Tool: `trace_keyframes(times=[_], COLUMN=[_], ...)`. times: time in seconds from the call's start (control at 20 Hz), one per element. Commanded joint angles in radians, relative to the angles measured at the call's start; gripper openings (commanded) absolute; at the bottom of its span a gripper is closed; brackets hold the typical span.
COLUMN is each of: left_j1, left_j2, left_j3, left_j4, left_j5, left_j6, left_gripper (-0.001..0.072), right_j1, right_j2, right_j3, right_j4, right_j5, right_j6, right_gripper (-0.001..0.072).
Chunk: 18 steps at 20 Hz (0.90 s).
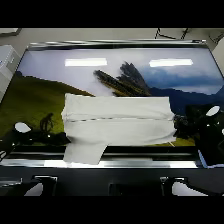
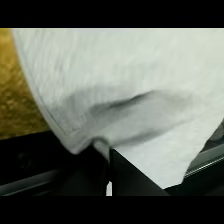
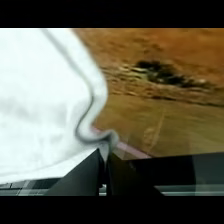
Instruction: Fold the clothes and pants, and hang the long-sleeved shirts on hangers.
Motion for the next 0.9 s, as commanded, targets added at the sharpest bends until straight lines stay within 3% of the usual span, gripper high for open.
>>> trace_keyframes(times=[0.0,0.15,0.4,0.7,0.75,0.8,0.85], left_j1=[0.000,-0.010,-0.016,-0.068,-0.073,-0.072,-0.062], left_j2=[0.024,-0.084,-0.404,-0.673,-0.687,-0.687,-0.681], left_j3=[0.211,0.419,0.735,0.899,0.900,0.900,0.904], left_j4=[-0.001,-0.007,-0.008,-0.042,-0.047,-0.047,-0.047], left_j5=[0.015,0.108,0.144,0.144,0.144,0.142,0.130], left_j6=[-0.056,-0.103,-0.141,-0.158,-0.158,-0.155,-0.146], left_gripper=[0.0019,0.0019,0.0019,0.0023,0.0063,0.0183,0.0347], right_j1=[0.005,0.082,0.134,0.136,0.135,0.129,0.114], right_j2=[0.029,-0.039,-0.313,-0.486,-0.489,-0.481,-0.472], right_j3=[0.149,0.310,0.571,0.603,0.603,0.608,0.626], right_j4=[0.059,0.085,0.099,0.265,0.270,0.283,0.280], right_j5=[0.030,-0.059,-0.143,-0.195,-0.193,-0.176,-0.141], right_j6=[0.052,0.095,0.249,0.254,0.254,0.236,0.185], right_gripper=[0.0043,0.0044,0.0046,0.0054,0.0119,0.0278,0.0479])
